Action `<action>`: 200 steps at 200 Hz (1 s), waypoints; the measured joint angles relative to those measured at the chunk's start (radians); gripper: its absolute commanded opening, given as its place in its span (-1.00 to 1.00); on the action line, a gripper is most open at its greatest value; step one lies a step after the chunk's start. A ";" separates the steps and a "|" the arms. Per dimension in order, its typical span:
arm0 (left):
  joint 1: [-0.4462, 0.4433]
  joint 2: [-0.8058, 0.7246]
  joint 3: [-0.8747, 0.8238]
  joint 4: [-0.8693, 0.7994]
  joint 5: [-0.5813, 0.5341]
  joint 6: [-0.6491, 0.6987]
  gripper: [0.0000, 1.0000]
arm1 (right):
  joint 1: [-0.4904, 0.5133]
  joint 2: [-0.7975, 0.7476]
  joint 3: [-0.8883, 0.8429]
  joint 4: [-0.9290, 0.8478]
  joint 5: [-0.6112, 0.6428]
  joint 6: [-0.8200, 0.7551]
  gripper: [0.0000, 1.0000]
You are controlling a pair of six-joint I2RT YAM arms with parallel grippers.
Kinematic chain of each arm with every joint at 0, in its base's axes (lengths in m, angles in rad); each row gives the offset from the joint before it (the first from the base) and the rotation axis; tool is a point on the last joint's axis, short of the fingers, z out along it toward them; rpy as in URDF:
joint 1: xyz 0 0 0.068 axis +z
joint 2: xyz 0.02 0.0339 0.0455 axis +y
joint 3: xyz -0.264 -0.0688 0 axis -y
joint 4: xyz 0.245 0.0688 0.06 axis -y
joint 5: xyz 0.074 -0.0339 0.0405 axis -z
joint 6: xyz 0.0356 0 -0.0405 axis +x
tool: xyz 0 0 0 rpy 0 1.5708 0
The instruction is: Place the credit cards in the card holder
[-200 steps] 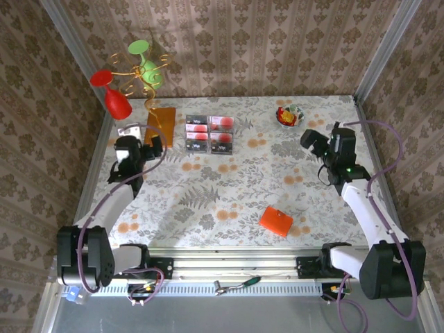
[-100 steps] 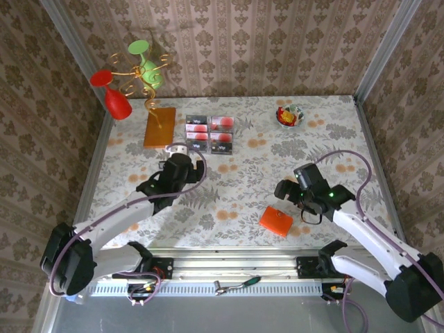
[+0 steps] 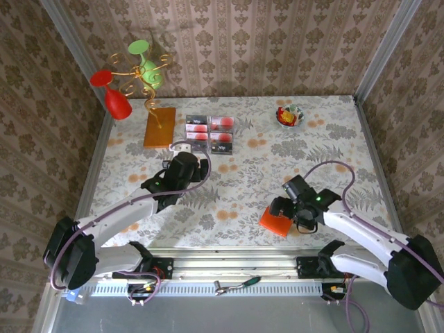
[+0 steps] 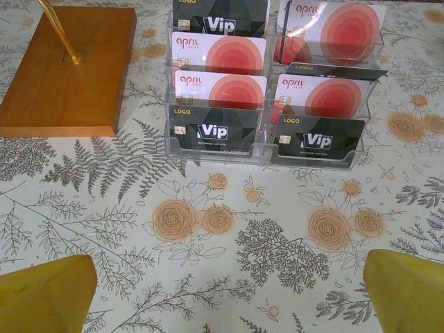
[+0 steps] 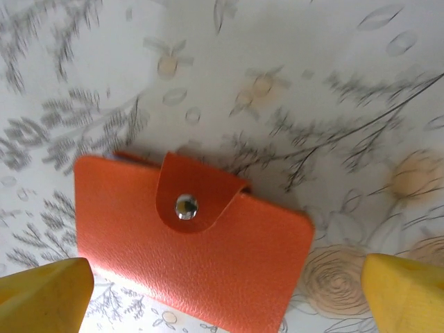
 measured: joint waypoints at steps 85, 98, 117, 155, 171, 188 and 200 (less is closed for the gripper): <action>0.000 -0.016 -0.001 0.009 0.000 0.000 1.00 | 0.171 0.070 -0.034 0.132 -0.064 0.136 1.00; 0.000 -0.016 -0.002 0.010 0.000 0.000 1.00 | 0.183 0.085 -0.023 0.155 -0.080 0.154 0.99; 0.000 -0.016 -0.013 0.017 0.000 -0.003 1.00 | 0.198 0.123 0.008 0.200 -0.103 0.177 0.99; 0.000 -0.016 -0.034 0.016 0.000 -0.011 1.00 | 0.224 0.248 0.109 0.305 -0.132 0.201 0.99; 0.000 -0.021 -0.038 0.016 0.000 -0.016 1.00 | 0.224 0.313 0.159 0.349 -0.140 0.201 0.99; 0.000 -0.035 -0.044 0.015 -0.002 -0.019 1.00 | 0.224 0.386 0.211 0.395 -0.151 0.196 1.00; 0.000 -0.048 -0.053 0.016 -0.005 -0.022 1.00 | 0.224 0.437 0.246 0.429 -0.169 0.186 1.00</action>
